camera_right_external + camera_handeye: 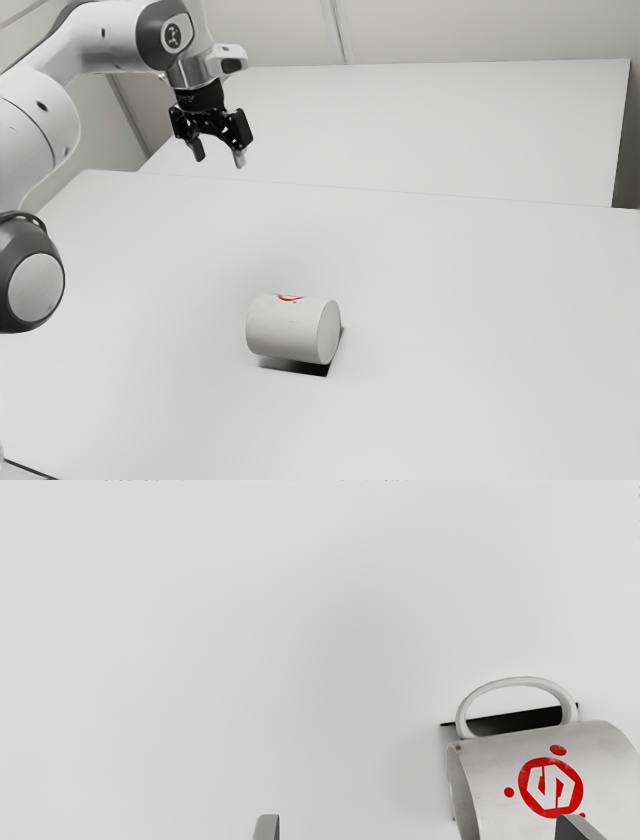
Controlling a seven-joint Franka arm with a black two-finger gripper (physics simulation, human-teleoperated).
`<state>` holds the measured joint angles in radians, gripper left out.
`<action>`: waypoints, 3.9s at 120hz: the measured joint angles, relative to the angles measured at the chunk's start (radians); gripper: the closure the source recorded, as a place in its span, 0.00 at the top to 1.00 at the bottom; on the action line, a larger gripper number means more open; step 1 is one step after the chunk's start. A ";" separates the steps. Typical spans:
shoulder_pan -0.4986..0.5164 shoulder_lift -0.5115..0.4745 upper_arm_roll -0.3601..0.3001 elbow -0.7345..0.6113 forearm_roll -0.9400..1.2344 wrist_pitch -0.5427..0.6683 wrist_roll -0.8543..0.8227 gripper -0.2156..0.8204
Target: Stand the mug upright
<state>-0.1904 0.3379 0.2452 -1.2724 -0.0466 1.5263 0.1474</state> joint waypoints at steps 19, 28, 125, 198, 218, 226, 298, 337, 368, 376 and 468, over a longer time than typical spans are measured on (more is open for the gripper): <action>-0.003 -0.004 0.001 0.001 -0.017 -0.003 0.004 0.79; -0.027 -0.016 -0.003 -0.017 -0.033 -0.001 0.006 0.79; 0.028 -0.472 0.083 -1.087 -0.631 0.510 0.218 0.79; 0.023 -0.284 0.085 -1.113 -1.137 0.475 0.635 0.79; 0.019 -0.265 0.085 -1.121 -1.203 0.430 0.714 0.79; 0.022 -0.264 0.085 -1.129 -1.218 0.417 0.741 0.79; 0.025 -0.269 0.085 -1.135 -1.248 0.386 0.898 0.37; 0.017 -0.278 0.084 -1.127 -1.249 0.395 0.935 0.19; 0.001 -0.307 0.085 -1.125 -1.246 0.420 0.951 0.15; -0.005 -0.321 0.085 -1.124 -1.245 0.435 0.954 0.12; -0.035 -0.381 -0.064 -0.850 -0.377 0.627 0.758 0.03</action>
<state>-0.2256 -0.0436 0.1808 -2.1223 -0.4239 2.1536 0.9058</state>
